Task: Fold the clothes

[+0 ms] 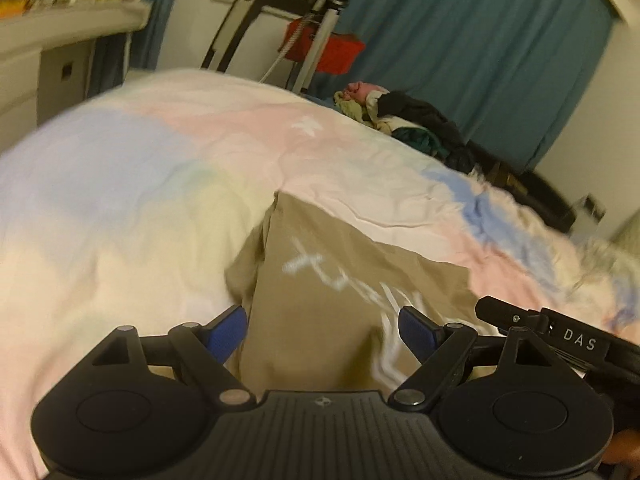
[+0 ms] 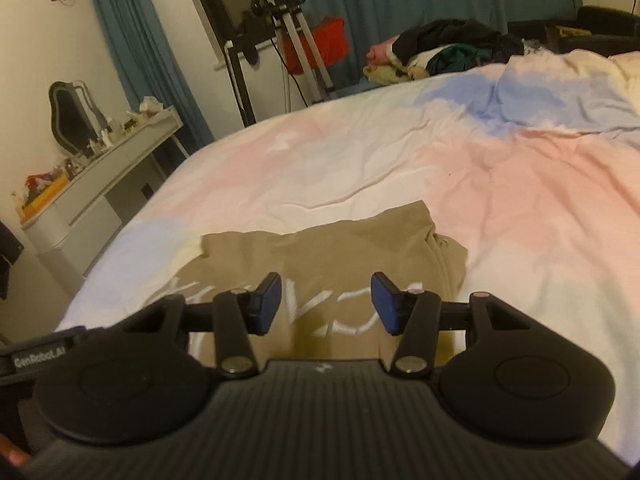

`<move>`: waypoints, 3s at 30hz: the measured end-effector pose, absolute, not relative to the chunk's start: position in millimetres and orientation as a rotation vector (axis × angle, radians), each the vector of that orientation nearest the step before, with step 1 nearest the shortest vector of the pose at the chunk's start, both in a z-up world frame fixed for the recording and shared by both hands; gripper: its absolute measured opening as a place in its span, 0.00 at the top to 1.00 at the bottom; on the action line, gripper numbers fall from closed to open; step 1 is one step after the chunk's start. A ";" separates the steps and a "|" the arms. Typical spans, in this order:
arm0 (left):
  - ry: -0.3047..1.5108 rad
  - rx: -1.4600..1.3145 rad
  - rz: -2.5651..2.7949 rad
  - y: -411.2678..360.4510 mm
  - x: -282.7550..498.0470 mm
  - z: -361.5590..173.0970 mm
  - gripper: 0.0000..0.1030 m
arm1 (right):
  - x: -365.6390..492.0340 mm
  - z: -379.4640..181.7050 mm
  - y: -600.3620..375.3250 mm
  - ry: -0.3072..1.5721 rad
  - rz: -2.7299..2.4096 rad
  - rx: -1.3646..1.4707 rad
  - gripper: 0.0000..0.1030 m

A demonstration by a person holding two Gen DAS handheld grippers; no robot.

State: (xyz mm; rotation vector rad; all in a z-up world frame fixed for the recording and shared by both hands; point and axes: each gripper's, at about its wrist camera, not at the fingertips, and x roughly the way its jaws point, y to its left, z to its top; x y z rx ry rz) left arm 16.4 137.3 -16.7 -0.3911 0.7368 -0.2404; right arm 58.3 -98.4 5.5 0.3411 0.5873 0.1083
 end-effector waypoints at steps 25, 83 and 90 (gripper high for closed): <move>0.788 -0.995 -0.165 168.9 26.4 -90.5 0.45 | 44.5 -101.4 -112.1 0.838 0.277 1.370 0.14; 0.797 -1.118 -0.201 168.0 35.4 -79.1 0.64 | 18.4 -63.1 -158.7 0.658 0.040 1.331 0.83; 0.835 -1.074 -0.266 150.6 24.5 -10.0 0.70 | -3.3 -8.2 -207.4 0.539 0.035 1.315 0.90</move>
